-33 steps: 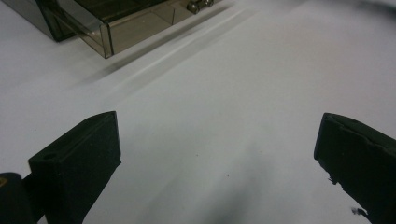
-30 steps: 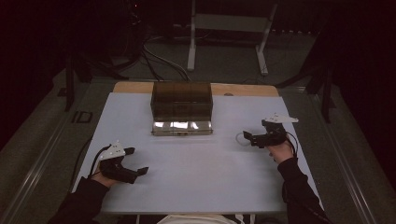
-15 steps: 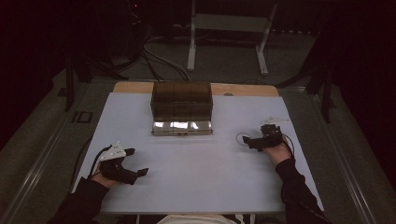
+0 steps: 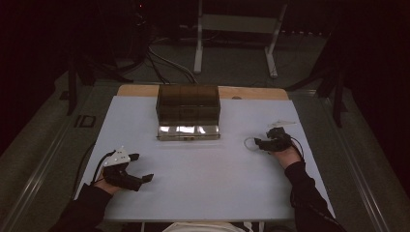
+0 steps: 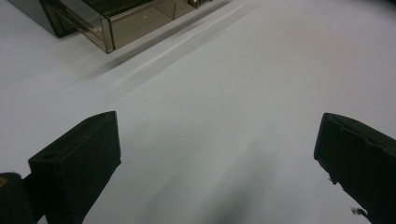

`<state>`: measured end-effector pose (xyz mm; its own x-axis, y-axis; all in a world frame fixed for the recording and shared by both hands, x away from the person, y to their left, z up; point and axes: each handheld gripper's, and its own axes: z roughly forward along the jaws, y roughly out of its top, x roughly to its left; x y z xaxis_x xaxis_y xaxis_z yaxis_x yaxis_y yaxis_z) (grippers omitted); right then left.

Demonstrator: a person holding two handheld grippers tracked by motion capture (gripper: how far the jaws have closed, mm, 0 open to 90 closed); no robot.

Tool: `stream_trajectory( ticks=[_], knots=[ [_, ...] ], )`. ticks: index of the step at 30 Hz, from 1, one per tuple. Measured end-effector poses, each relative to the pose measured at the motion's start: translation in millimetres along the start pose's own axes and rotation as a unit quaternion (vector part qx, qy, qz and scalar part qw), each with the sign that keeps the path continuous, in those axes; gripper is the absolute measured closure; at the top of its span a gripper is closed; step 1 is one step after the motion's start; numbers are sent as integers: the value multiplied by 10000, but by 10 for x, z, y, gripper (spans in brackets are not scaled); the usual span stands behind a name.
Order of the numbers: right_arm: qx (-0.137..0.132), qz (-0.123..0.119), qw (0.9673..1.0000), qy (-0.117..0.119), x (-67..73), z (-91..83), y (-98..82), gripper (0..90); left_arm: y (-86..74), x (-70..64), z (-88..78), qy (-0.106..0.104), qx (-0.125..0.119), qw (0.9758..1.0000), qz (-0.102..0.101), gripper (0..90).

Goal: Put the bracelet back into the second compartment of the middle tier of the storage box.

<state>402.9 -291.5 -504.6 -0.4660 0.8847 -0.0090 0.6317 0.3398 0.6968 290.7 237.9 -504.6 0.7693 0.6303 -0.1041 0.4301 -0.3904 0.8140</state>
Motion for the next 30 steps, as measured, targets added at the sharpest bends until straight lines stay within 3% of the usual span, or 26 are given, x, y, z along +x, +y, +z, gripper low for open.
stream_trajectory(
  ticks=[4, 8, 13, 23, 28, 30],
  knots=[
    [67, -7, 10000, 33, 11, 48, 9, 576, -2, -7, 8, -32, 7, 10000, -14, 20],
    [159, 2, 9998, -83, 4, 106, 1, 658, -2, -5, 5, -26, 16, 10000, -13, 20],
    [172, 55, 9998, 17, -10, 123, 1, 762, -2, 1, 2, -48, -20, 10000, -25, 20],
    [298, -132, 9994, 88, 2, 188, 28, 844, -3, -6, 5, -72, -18, 10000, -4, 20],
    [341, -459, 9983, -141, 81, 193, 39, 856, -4, -2, 4, -83, -29, 10000, -3, 20],
    [314, -424, 9985, -142, 79, 191, 32, 860, -3, 1, 1, -88, -45, 10000, -10, 20]
  ],
)
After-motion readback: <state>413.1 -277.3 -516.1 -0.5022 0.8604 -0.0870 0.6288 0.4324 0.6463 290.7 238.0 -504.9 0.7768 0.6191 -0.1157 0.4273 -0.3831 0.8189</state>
